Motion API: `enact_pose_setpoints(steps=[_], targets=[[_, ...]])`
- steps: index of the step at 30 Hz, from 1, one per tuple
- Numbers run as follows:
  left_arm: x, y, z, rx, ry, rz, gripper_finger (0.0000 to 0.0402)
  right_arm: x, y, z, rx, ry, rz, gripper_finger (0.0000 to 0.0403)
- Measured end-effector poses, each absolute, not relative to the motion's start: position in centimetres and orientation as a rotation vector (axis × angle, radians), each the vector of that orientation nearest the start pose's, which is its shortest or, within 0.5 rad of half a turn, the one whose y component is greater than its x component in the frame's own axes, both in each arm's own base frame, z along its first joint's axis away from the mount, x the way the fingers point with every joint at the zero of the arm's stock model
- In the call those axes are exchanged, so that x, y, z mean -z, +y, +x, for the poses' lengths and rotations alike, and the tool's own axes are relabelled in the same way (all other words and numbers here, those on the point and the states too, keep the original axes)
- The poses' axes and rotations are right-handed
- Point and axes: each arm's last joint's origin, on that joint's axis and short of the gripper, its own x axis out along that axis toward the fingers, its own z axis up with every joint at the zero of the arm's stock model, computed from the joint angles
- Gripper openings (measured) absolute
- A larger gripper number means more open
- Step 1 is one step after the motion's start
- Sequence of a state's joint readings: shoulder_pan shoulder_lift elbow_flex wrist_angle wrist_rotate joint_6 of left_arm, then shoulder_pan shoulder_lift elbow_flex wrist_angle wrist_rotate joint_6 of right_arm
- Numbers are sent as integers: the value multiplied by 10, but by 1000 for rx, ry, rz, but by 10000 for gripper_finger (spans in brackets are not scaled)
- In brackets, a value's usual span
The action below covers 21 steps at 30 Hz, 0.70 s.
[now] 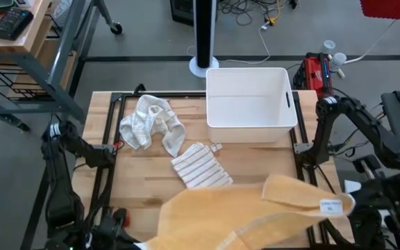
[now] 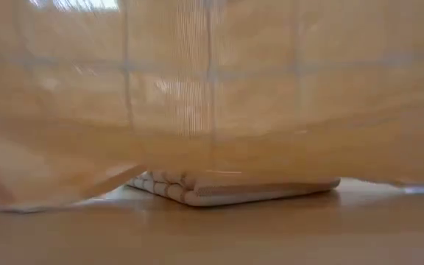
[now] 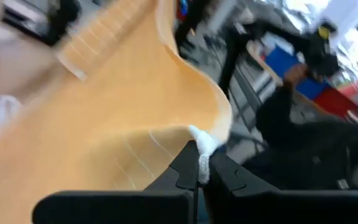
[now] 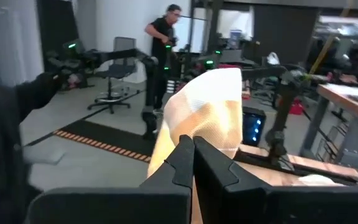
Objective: Fold towel
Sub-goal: Fold the yellow squared towel
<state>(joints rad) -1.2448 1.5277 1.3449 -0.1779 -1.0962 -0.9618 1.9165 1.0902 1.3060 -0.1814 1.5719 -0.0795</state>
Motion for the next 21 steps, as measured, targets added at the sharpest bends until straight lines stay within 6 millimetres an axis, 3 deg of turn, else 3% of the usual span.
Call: enact_pose_setpoints(steps=[3, 9, 13, 16, 21], targets=[[-355, -318, 135, 65, 190, -626, 0, -436, 212, -54, -383, -24, -123, 0], [-337, -345, 143, 107, 253, -644, 0, -402, 257, -75, -388, -47, -240, 0], [-315, -364, 151, 72, 280, -717, 0, -377, 285, -73, -298, -58, -289, 0], [-295, -377, 157, 37, 302, -801, 0, -367, 296, -68, -248, -65, -319, 0], [-266, -386, 164, -18, 317, -822, 0, -370, 294, -62, -268, -41, -222, 0]])
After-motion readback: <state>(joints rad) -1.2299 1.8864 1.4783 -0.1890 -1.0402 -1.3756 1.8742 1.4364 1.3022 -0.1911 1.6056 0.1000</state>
